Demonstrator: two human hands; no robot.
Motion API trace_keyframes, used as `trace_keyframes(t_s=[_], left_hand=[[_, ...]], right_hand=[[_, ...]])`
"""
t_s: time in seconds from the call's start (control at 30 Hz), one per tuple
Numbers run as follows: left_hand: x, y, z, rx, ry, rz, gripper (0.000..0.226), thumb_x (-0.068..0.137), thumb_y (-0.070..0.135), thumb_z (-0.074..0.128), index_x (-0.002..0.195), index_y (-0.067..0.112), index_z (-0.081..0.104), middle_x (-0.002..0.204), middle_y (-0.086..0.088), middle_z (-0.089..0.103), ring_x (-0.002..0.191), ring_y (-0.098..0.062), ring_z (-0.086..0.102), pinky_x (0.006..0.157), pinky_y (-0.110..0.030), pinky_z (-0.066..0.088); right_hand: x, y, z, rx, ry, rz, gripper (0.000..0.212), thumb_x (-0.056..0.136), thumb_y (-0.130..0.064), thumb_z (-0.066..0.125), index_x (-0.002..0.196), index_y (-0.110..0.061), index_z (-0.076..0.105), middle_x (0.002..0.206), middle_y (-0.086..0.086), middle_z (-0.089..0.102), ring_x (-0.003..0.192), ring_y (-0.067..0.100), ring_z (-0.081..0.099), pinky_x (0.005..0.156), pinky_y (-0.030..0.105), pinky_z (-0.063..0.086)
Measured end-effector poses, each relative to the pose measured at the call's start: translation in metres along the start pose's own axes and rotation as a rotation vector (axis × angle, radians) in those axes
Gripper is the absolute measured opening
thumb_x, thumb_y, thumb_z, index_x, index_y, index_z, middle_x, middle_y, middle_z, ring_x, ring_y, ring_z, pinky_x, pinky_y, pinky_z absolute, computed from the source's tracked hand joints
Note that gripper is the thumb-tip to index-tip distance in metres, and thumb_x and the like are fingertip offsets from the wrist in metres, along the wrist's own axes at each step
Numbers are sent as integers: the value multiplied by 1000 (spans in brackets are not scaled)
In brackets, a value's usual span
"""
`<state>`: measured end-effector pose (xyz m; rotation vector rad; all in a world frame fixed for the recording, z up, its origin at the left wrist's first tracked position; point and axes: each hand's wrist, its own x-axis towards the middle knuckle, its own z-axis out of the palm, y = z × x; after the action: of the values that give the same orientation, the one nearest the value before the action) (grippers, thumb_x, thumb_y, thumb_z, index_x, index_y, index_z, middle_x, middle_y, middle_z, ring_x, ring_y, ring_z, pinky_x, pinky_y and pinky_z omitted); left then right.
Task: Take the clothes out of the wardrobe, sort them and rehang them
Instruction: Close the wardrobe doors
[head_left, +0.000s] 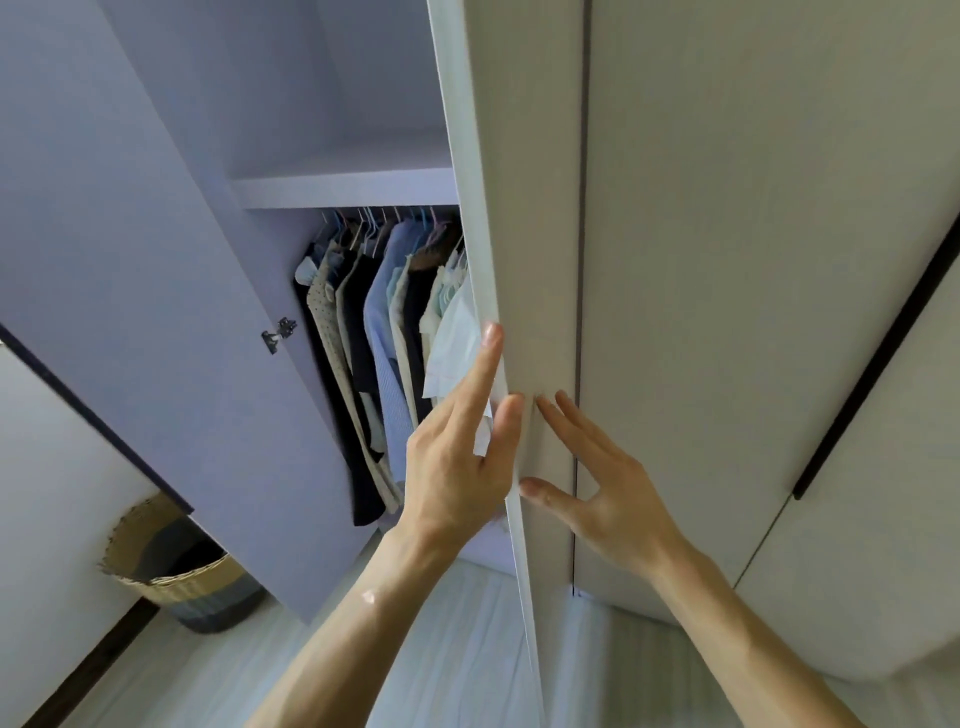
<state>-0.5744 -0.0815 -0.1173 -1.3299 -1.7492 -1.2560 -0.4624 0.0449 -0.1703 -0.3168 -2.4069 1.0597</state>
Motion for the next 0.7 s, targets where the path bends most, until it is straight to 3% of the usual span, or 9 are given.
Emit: trace_keyframes(t_s=[0.1,0.2,0.3,0.33,0.37,0.43,0.5,0.6,0.7], left_hand=[[-1,-12,-10,64,-4,-61,51,105,28,42,152,30,23,99,-15,70,74,6,44,77,4,34],[0,-31,-25,93,-18,-137,68,103,22,42,155,46,7,91,-14,67,69,1,48,67,0,35],[6,-62,-40,134,13,-213,76,104,13,45,152,54,3,102,-25,64,73,-3,51,68,-2,34],[9,-74,-44,128,32,-267,79,103,12,46,150,58,3,106,-22,64,72,-3,49,71,-3,35],[14,-87,-48,112,50,-329,82,103,10,47,146,65,3,105,-11,65,73,-5,48,75,-7,40],[24,-114,-53,59,74,-451,87,102,6,48,142,71,6,103,8,61,77,-14,54,81,-31,53],[38,-141,-56,38,85,-545,89,100,3,48,142,71,11,105,3,59,80,-23,59,87,-45,55],[63,-184,-53,40,82,-622,93,97,-1,46,140,73,10,101,10,55,82,-20,56,90,-36,53],[87,-223,-46,55,39,-632,93,96,-3,41,144,69,6,96,18,48,84,-9,54,86,-27,47]], right_hand=[[16,1,20,-38,0,-58,79,85,-66,59,150,-59,13,160,-31,12,145,-10,16,117,24,25],[36,-4,43,-92,14,-98,83,86,-65,58,152,-55,7,163,-21,12,148,-2,16,116,25,27],[64,-12,62,-129,-5,-137,83,89,-57,61,149,-60,4,165,-15,1,150,8,15,112,20,21],[76,-16,66,-146,-8,-156,82,90,-54,61,149,-60,4,165,-15,-4,150,11,13,112,20,20],[91,-18,71,-169,-5,-177,80,92,-52,60,150,-59,5,165,-14,-8,151,14,11,114,23,20],[123,-26,79,-226,32,-221,77,94,-47,58,152,-54,8,165,-10,-11,152,20,6,116,29,21],[159,-34,84,-311,132,-297,76,93,-41,62,155,-44,17,167,0,-3,152,28,9,116,34,24],[217,-50,84,-439,253,-400,75,90,-36,66,155,-31,29,165,13,10,151,37,11,120,48,26],[271,-68,78,-676,311,-436,77,89,-41,64,156,-34,26,165,15,10,151,40,7,118,57,23]])
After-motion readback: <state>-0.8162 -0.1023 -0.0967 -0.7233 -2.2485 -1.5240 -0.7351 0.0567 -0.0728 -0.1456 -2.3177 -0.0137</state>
